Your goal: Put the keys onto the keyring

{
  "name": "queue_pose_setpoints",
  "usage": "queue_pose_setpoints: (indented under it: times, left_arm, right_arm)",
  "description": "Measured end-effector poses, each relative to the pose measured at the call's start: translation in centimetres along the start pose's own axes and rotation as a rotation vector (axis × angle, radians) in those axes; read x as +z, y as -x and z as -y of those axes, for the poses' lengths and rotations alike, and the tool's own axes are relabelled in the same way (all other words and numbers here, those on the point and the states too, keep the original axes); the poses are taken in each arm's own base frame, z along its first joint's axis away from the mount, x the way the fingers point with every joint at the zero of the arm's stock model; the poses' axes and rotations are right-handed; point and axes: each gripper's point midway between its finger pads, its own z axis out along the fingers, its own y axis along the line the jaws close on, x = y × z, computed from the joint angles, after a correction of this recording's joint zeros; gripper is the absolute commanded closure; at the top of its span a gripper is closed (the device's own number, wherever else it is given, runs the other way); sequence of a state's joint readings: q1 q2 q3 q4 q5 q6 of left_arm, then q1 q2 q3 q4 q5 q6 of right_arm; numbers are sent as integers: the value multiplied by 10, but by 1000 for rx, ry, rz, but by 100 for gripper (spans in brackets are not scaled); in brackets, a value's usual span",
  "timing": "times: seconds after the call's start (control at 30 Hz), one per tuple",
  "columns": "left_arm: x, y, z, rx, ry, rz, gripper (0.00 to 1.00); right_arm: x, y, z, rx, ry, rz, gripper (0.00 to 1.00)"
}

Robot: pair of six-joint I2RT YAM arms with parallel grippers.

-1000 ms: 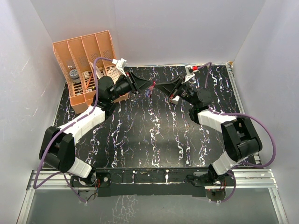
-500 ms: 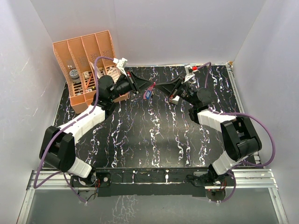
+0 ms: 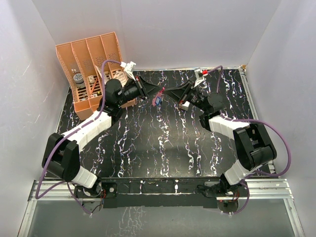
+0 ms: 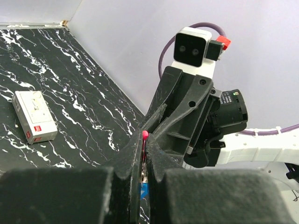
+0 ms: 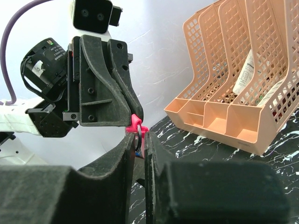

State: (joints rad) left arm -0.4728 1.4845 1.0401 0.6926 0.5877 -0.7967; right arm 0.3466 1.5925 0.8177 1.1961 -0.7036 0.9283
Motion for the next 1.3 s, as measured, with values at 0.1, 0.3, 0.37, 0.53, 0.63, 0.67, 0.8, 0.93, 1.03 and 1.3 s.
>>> queue_pose_setpoints:
  times: [0.1, 0.3, 0.37, 0.53, 0.63, 0.67, 0.8, 0.93, 1.03, 1.3]
  left_arm:
    - [0, -2, -4, -7, 21, -3, 100]
    - [0, -3, -9, -13, 55, 2, 100]
    - [0, -4, -11, -18, 71, 2, 100]
    - [-5, 1, -13, -22, 122, 24, 100]
    - [-7, 5, -12, -23, 145, 34, 100]
    - [-7, 7, -12, -24, 153, 38, 100]
    - [-5, 19, -12, -24, 184, 62, 100]
    - [-3, 33, -12, -21, 221, 90, 100]
    - [-1, 43, -10, -19, 241, 111, 100]
    - [3, 52, -18, -27, 292, 129, 100]
  right_arm:
    - [1, -1, 2, -2, -8, -7, 76]
    - [0, -2, 4, -14, -22, -14, 69]
    - [-1, 1, 4, -19, -34, -13, 67]
    - [-3, 8, 3, -77, -81, -21, 64]
    - [-1, 16, 3, -120, -117, -33, 62]
    - [-1, 19, 3, -134, -134, -41, 62]
    - [2, 26, 6, -170, -178, -72, 61]
    - [4, 26, 13, -182, -224, -117, 54]
    - [4, 22, 17, -187, -256, -149, 52]
    - [14, 6, 8, -208, -258, -216, 48]
